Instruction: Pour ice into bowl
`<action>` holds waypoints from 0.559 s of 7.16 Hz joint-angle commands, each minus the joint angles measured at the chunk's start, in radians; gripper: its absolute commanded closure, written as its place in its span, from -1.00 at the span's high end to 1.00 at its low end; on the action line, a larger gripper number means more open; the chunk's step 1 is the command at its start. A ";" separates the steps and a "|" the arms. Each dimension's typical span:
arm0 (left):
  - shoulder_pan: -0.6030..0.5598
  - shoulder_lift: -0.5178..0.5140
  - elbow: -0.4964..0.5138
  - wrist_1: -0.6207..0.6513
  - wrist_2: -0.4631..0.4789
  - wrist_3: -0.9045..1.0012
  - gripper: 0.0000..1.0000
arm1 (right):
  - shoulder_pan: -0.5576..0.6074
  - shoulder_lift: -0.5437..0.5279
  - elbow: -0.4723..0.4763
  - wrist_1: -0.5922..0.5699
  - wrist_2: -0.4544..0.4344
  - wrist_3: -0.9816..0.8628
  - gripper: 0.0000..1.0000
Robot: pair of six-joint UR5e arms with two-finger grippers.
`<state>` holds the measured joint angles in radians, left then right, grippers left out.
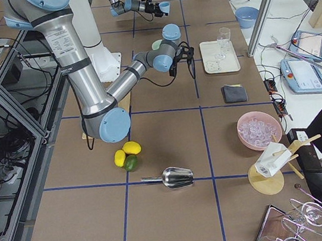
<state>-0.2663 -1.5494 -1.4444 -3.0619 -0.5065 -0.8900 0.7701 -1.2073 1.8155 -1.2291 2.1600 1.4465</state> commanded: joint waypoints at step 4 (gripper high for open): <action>0.002 -0.226 -0.108 0.123 0.000 0.246 -1.00 | 0.008 -0.005 0.011 -0.001 0.000 0.000 1.00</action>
<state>-0.2650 -1.7189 -1.5328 -3.0273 -0.5060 -0.6627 0.7748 -1.2097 1.8245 -1.2298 2.1598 1.4465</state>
